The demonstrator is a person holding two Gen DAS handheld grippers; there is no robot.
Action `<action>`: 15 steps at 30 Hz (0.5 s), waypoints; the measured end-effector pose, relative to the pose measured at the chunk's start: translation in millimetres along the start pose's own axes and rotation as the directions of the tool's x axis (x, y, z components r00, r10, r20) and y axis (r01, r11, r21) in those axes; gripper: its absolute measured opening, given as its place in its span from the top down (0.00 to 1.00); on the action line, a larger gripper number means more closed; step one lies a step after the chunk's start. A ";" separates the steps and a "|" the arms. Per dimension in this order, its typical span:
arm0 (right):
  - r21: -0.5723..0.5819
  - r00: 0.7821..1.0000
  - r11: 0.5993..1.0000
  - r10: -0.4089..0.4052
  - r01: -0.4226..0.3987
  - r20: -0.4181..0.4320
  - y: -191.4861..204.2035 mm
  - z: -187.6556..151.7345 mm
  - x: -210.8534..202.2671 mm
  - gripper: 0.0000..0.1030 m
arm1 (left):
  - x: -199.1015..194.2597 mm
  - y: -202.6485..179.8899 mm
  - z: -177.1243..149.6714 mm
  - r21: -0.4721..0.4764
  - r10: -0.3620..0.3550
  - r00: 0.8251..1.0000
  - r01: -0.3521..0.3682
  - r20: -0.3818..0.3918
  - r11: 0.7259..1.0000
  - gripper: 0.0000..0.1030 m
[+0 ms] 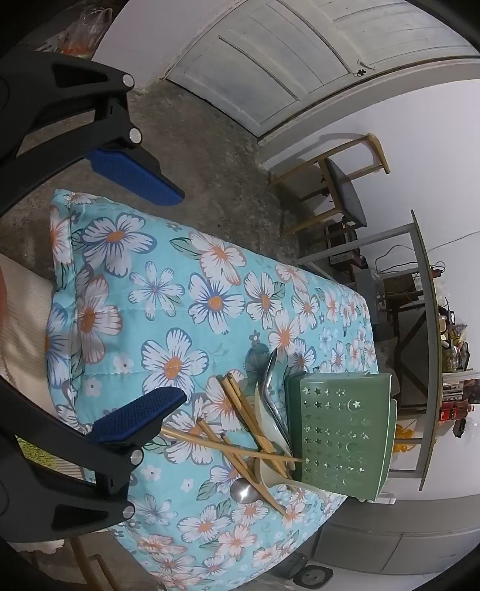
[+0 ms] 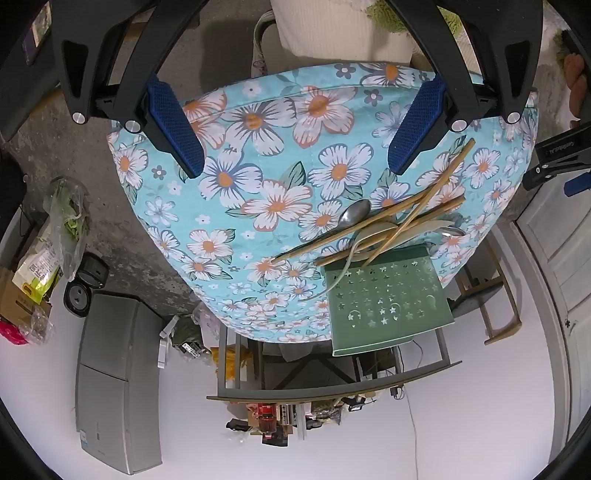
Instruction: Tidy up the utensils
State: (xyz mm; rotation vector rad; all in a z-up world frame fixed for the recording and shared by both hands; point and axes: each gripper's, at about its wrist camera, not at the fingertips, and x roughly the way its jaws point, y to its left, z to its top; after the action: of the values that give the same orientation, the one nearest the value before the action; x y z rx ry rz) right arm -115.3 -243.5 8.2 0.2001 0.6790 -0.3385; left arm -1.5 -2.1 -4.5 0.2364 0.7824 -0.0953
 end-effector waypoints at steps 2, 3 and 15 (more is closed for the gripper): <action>-0.001 1.000 1.000 0.000 0.000 0.002 2.2 0.8 0.8 0.06 | -0.4 0.5 0.9 0.003 0.001 1.000 -0.001 -0.001 1.000 0.08; -0.002 1.000 1.000 0.000 0.000 0.003 2.3 0.6 0.2 0.06 | -0.4 0.1 0.5 0.003 0.001 1.000 -0.001 -0.001 1.000 0.08; -0.002 1.000 1.000 0.002 -0.002 0.002 1.9 1.8 -0.6 0.06 | -5.6 -1.9 2.9 0.013 -0.012 1.000 0.012 0.008 1.000 0.08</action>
State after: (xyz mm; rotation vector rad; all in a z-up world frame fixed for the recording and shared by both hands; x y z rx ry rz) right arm -113.9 -242.1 10.1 0.1981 0.6768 -0.3362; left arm -3.8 -4.7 1.0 0.2431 0.7757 -0.1125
